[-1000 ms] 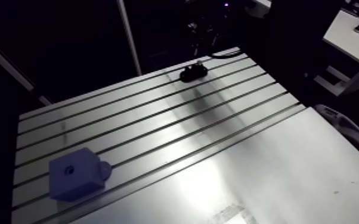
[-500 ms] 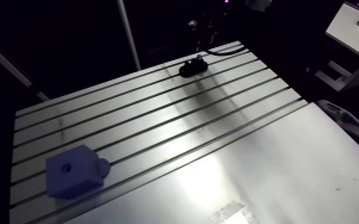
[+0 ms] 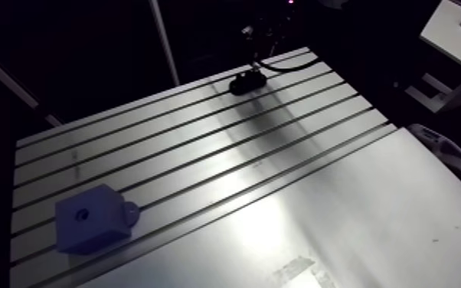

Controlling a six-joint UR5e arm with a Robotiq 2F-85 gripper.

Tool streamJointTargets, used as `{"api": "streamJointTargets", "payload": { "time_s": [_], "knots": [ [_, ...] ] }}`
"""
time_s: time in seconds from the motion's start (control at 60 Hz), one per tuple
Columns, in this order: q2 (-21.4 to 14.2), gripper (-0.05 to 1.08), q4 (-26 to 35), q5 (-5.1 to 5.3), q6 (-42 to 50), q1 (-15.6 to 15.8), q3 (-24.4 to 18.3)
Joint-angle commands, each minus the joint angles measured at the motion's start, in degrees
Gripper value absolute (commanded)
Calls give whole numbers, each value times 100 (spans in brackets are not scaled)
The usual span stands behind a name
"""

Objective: Pick up the M10 bolt and insert it into the hex recess until seated.

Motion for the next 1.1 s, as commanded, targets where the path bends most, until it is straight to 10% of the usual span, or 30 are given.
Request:
{"api": "streamJointTargets", "payload": {
  "time_s": [0.017, 1.1],
  "knots": [
    [29, 43, 0, -7, 0, 3, 43],
    [91, 50, 0, -51, 0, 38, 35]
  ]
}}
